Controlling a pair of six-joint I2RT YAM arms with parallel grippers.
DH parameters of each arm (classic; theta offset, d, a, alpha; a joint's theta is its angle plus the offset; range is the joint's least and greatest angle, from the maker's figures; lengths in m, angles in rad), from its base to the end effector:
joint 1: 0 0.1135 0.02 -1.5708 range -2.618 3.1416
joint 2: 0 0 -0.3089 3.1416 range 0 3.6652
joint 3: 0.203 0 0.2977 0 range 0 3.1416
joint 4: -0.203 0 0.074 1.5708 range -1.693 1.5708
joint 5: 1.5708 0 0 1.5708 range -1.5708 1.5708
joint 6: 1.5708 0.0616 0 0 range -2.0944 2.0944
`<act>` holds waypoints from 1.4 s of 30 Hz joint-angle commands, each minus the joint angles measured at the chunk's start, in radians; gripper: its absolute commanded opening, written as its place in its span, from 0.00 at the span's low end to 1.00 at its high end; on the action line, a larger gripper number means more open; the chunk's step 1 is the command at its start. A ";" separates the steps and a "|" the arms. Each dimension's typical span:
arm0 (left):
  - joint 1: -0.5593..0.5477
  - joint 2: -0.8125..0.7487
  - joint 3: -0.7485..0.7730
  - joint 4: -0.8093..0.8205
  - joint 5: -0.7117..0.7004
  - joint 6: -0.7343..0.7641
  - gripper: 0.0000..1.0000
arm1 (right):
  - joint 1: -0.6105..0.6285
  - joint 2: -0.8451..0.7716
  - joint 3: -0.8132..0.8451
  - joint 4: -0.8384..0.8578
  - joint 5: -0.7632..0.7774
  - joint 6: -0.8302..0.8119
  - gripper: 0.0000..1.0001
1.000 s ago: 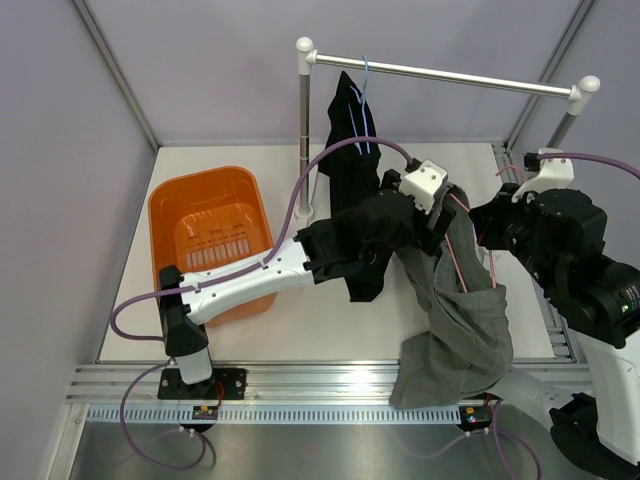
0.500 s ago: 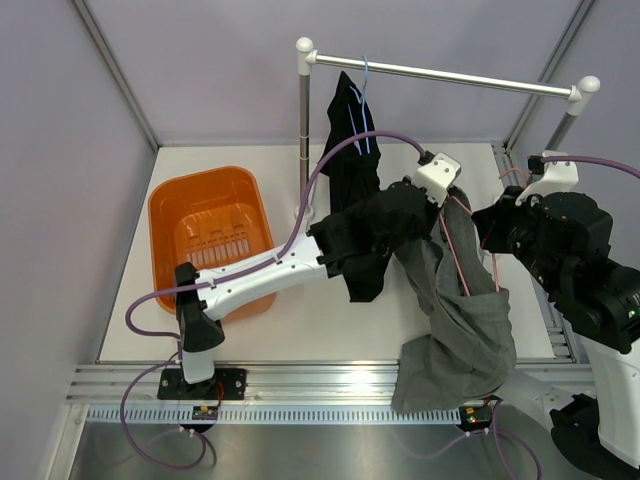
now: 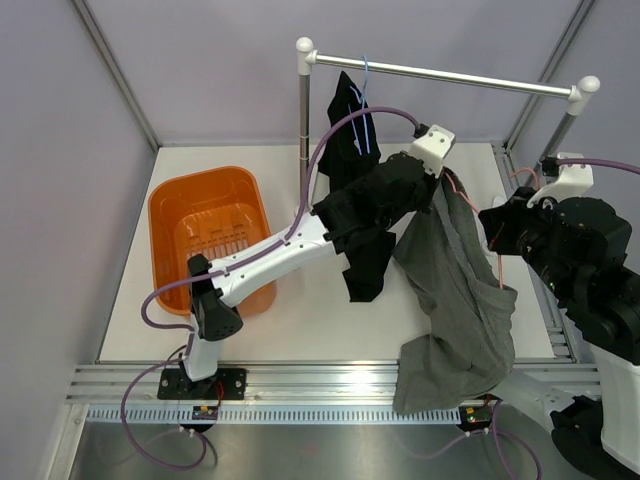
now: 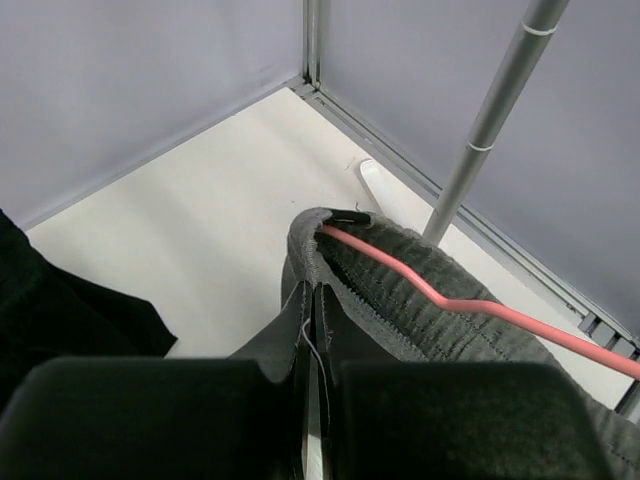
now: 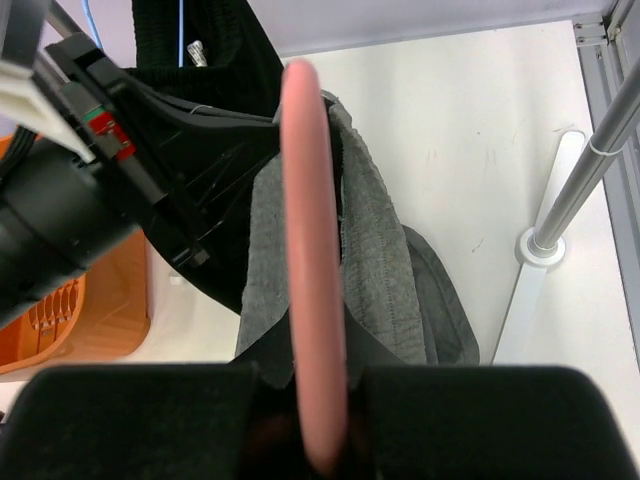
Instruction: Remove the shorts from the hanger
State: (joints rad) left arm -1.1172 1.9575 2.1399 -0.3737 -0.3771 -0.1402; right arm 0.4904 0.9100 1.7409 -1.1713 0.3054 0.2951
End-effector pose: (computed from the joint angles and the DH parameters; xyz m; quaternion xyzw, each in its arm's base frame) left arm 0.2576 -0.4766 0.4865 0.2503 0.7251 -0.2507 0.5906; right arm 0.1038 0.0344 0.5689 0.0087 0.8119 0.1035 0.5745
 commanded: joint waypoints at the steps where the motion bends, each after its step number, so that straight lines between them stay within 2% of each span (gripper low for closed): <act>1: 0.033 0.026 0.060 0.033 -0.016 0.010 0.00 | 0.008 -0.023 0.037 -0.021 -0.012 0.001 0.00; 21: 0.165 0.147 0.169 -0.005 0.023 -0.013 0.00 | 0.008 -0.068 0.043 -0.048 -0.060 0.004 0.00; 29: 0.174 0.169 0.158 -0.013 0.104 -0.012 0.00 | 0.008 -0.079 0.039 -0.021 -0.075 -0.007 0.00; 36: 0.109 0.002 -0.073 0.105 0.150 0.016 0.00 | 0.008 -0.071 -0.020 0.048 0.007 -0.020 0.00; 42: -0.045 -0.176 -0.179 0.124 0.161 0.115 0.00 | 0.008 -0.053 -0.064 0.119 0.118 -0.033 0.00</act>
State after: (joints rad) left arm -1.0851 1.9343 1.9736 -0.3641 -0.2104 -0.1081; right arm 0.4904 0.8520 1.6871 -1.1313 0.3447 0.2806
